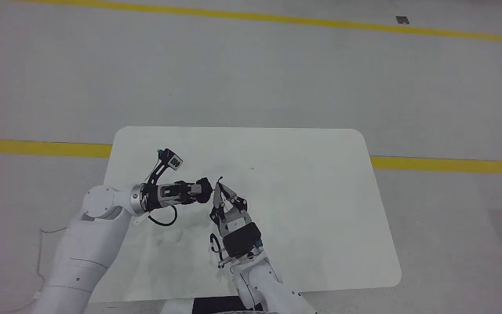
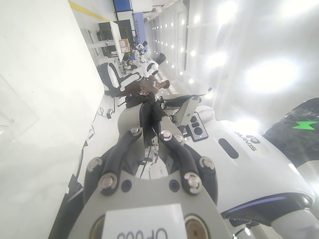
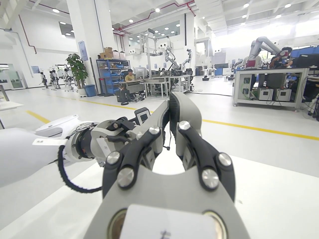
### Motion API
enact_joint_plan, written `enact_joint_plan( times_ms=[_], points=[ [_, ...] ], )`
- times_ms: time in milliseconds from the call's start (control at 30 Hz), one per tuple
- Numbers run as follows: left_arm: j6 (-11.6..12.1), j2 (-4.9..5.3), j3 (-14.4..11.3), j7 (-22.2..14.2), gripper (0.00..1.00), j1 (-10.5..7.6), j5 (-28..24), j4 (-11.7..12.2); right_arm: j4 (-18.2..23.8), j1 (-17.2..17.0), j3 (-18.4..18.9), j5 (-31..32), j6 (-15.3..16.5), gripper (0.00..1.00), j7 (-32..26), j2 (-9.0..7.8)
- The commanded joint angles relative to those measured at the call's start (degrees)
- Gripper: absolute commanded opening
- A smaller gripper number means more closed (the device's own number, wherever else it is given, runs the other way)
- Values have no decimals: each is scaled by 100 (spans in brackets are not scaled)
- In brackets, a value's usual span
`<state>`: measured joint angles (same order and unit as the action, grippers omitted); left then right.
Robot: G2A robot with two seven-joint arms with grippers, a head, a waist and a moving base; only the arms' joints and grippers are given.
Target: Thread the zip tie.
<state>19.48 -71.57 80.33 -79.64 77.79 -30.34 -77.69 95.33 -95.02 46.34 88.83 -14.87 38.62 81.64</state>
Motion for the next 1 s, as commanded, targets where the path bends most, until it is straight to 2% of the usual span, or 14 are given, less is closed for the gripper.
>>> enact_joint_plan(
  times_ms=[0,567,967],
  points=[
    [0,0,0,0,0,0,0,0,-1,-1,0,6,-5,0,-9,3],
    [0,0,0,0,0,0,0,0,-23,-5,13,18,3,0,-74,19],
    [0,0,0,0,0,0,0,0,-34,-10,1,-36,157,0,-65,25]
  ],
)
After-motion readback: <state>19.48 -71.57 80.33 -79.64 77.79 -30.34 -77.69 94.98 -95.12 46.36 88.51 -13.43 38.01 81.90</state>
